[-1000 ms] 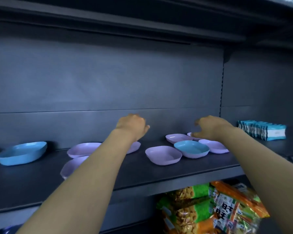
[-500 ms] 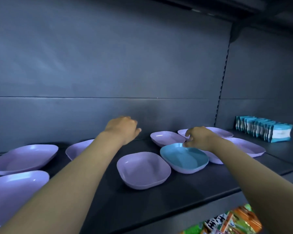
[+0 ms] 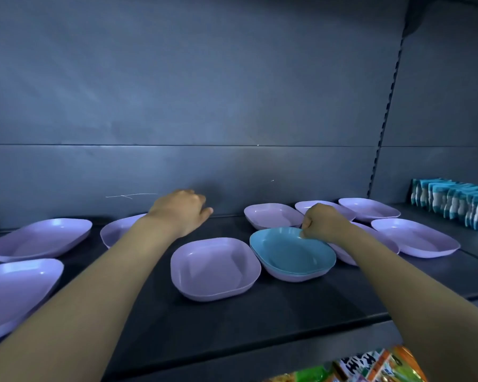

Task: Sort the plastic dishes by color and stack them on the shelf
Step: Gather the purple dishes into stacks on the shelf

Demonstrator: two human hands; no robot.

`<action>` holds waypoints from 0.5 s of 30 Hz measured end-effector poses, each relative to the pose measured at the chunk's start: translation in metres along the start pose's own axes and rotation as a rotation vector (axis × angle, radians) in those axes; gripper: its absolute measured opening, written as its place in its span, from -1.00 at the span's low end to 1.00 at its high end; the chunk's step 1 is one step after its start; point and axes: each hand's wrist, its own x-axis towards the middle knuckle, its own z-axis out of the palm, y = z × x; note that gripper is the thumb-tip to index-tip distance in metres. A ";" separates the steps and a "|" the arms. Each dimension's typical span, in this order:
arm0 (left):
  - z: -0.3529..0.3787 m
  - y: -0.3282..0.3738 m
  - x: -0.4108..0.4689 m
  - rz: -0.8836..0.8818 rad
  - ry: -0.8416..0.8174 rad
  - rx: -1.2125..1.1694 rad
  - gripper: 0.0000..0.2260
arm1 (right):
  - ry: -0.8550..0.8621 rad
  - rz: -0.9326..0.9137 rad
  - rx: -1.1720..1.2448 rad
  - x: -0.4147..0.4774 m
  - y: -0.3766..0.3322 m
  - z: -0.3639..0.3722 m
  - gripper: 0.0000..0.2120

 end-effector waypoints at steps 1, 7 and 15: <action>0.000 0.000 -0.003 -0.011 0.004 -0.003 -0.65 | -0.016 -0.006 0.005 0.001 0.001 0.000 -0.80; -0.003 0.001 -0.023 -0.059 0.030 0.012 -0.65 | 0.055 -0.034 -0.034 -0.005 0.003 -0.010 -0.89; -0.013 0.001 -0.060 -0.144 0.087 -0.033 -0.71 | 0.230 0.014 0.224 -0.019 0.015 -0.027 -0.75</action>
